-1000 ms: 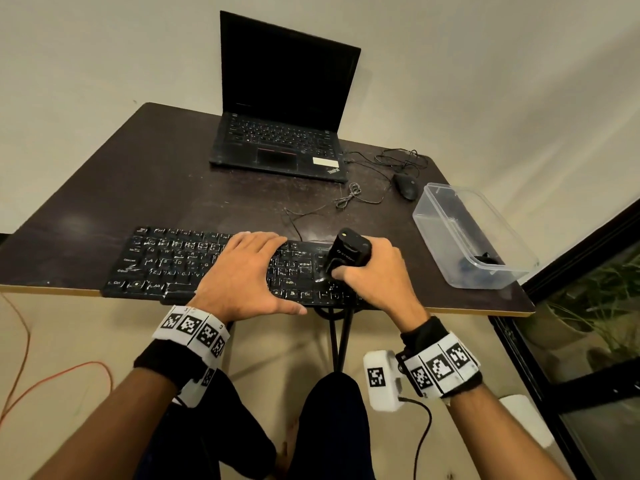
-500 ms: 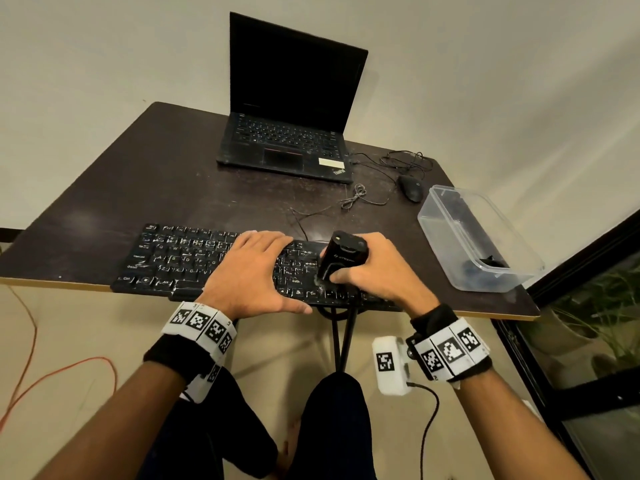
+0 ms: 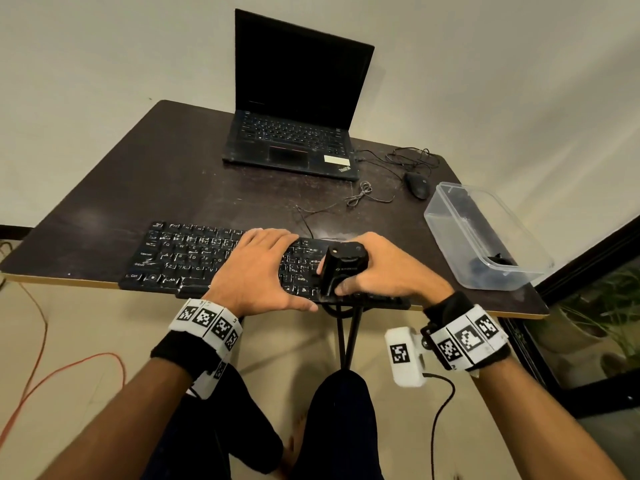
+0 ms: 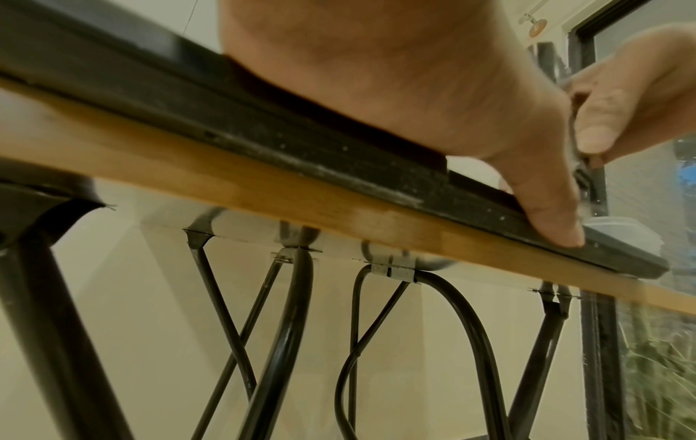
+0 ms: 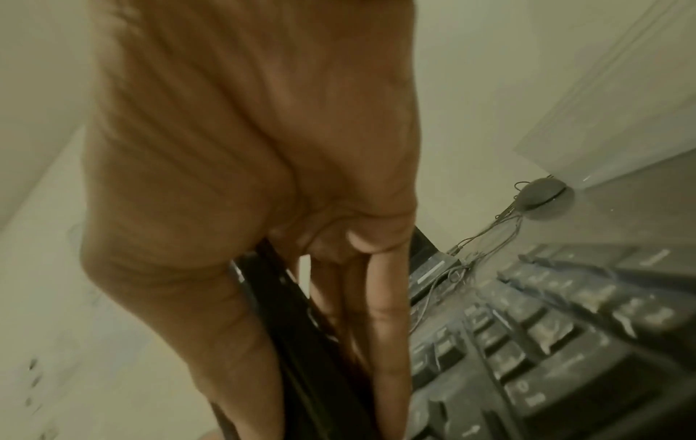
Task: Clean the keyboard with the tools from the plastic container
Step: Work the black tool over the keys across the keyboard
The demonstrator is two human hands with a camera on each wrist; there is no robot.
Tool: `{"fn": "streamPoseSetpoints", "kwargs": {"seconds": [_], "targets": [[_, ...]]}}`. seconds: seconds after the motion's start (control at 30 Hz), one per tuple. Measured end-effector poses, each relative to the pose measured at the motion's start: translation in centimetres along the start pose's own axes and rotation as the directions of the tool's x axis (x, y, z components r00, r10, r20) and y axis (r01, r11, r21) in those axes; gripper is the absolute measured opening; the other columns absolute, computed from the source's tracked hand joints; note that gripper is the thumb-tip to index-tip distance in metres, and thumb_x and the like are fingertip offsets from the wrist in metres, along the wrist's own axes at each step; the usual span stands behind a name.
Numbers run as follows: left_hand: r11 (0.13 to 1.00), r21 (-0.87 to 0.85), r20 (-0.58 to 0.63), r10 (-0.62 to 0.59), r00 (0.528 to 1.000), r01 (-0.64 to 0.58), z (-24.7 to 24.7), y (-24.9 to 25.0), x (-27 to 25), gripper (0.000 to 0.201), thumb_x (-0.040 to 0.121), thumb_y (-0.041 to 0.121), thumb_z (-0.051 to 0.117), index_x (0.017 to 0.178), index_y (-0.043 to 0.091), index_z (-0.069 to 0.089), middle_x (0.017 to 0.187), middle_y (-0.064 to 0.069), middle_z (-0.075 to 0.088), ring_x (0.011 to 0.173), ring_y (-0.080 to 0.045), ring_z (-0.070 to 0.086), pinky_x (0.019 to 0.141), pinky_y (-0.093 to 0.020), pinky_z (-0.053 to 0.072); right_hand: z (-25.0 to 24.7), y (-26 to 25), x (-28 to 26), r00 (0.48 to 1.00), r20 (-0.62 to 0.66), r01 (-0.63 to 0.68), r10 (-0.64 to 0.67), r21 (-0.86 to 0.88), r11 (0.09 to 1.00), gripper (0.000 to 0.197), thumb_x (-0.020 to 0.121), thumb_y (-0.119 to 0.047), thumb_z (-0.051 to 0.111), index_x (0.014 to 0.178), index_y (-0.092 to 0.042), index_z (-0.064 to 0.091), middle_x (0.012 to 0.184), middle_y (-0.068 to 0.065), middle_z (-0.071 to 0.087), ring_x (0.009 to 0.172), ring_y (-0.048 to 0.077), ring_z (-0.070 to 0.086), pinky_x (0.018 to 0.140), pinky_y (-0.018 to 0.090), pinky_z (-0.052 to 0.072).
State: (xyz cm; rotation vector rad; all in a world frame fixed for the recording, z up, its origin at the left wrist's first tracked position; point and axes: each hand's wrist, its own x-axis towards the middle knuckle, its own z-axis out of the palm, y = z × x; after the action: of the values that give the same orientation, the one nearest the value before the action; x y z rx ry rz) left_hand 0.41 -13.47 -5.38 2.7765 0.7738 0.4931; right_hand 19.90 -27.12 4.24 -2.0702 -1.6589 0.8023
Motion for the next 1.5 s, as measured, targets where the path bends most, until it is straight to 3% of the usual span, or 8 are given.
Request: {"fn": "streamPoseSetpoints", "kwargs": {"seconds": [0.13,0.53,0.67,0.83,1.13,1.3,1.43,1.5], "targets": [[1.000,-0.010,-0.005,0.006,1.000,-0.006,-0.1,0.0,0.0,0.137,0.049,0.107,0.050,0.152,0.018,0.045,0.153,0.003,0.048,0.142,-0.017,0.040,0.127,-0.040,0.019,-0.1,0.1,-0.4,0.989,-0.146,0.001,-0.006,-0.036,0.999,0.030,0.069,-0.020,0.082,0.097,-0.029,0.077,0.090,-0.008,0.079,0.089,0.012,0.075,0.086,0.045,0.062],[1.000,-0.011,-0.013,0.010,1.000,-0.010,0.1,0.0,0.0,0.136,0.049,0.106,0.052,0.152,0.017,0.046,0.152,0.002,0.050,0.141,-0.018,0.042,0.127,-0.041,0.021,1.1,1.1,-2.8,0.992,-0.098,0.075,-0.077,-0.024,0.997,0.029,0.065,-0.026,0.078,0.094,-0.027,0.077,0.086,-0.005,0.078,0.083,0.016,0.075,0.079,0.044,0.062],[1.000,-0.013,-0.008,0.007,1.000,-0.007,0.0,0.0,-0.1,0.136,0.050,0.107,0.053,0.153,0.018,0.044,0.154,0.003,0.047,0.143,-0.016,0.039,0.128,-0.041,0.019,0.3,3.6,-4.3,0.935,-0.354,-0.023,0.031,0.026,0.999,0.032,0.065,-0.032,0.074,0.095,-0.023,0.076,0.085,-0.004,0.078,0.085,0.021,0.075,0.082,0.045,0.061],[1.000,-0.021,-0.012,0.011,1.000,-0.011,0.1,-0.2,0.0,0.136,0.050,0.108,0.052,0.152,0.019,0.046,0.152,0.003,0.049,0.142,-0.017,0.042,0.127,-0.044,0.022,0.3,5.3,-6.6,0.895,-0.435,-0.008,0.093,0.193,0.981,0.028,0.075,-0.021,0.081,0.101,-0.032,0.078,0.095,-0.010,0.080,0.094,0.012,0.076,0.091,0.048,0.061],[1.000,-0.013,-0.013,0.020,1.000,-0.020,0.0,-0.1,-0.1,0.134,0.051,0.108,0.052,0.152,0.019,0.046,0.153,0.003,0.049,0.142,-0.017,0.041,0.127,-0.042,0.020,-0.3,7.2,-8.4,0.774,-0.609,-0.079,0.170,0.173,0.982,0.027,0.079,-0.010,0.080,0.098,-0.029,0.078,0.087,-0.011,0.079,0.088,0.009,0.075,0.086,0.042,0.062],[1.000,0.005,-0.009,0.020,1.000,-0.020,0.0,-0.1,0.0,0.136,0.051,0.109,0.049,0.151,0.017,0.047,0.153,0.001,0.050,0.142,-0.018,0.042,0.127,-0.041,0.021,0.2,7.6,-8.9,0.809,-0.558,-0.090,0.184,0.192,0.977,0.029,0.076,-0.009,0.082,0.095,-0.031,0.079,0.087,-0.011,0.080,0.089,0.011,0.076,0.085,0.044,0.063],[1.000,0.012,-0.005,0.018,1.000,-0.018,0.0,-0.1,0.0,0.136,0.051,0.109,0.050,0.151,0.017,0.047,0.153,0.001,0.050,0.142,-0.019,0.043,0.127,-0.043,0.022,-0.3,8.0,-8.8,0.775,-0.595,-0.150,0.212,0.152,0.977,0.021,0.073,-0.013,0.082,0.092,-0.023,0.078,0.081,-0.005,0.078,0.086,0.021,0.075,0.081,0.044,0.062],[1.000,0.008,-0.004,0.015,1.000,-0.015,-0.1,-0.1,0.0,0.136,0.051,0.109,0.050,0.152,0.017,0.046,0.154,0.001,0.050,0.143,-0.019,0.042,0.127,-0.043,0.021,0.0,7.6,-9.1,0.827,-0.529,-0.131,0.190,0.148,0.980,0.023,0.071,-0.017,0.082,0.093,-0.024,0.078,0.084,-0.005,0.079,0.088,0.021,0.076,0.083,0.046,0.062]]}}
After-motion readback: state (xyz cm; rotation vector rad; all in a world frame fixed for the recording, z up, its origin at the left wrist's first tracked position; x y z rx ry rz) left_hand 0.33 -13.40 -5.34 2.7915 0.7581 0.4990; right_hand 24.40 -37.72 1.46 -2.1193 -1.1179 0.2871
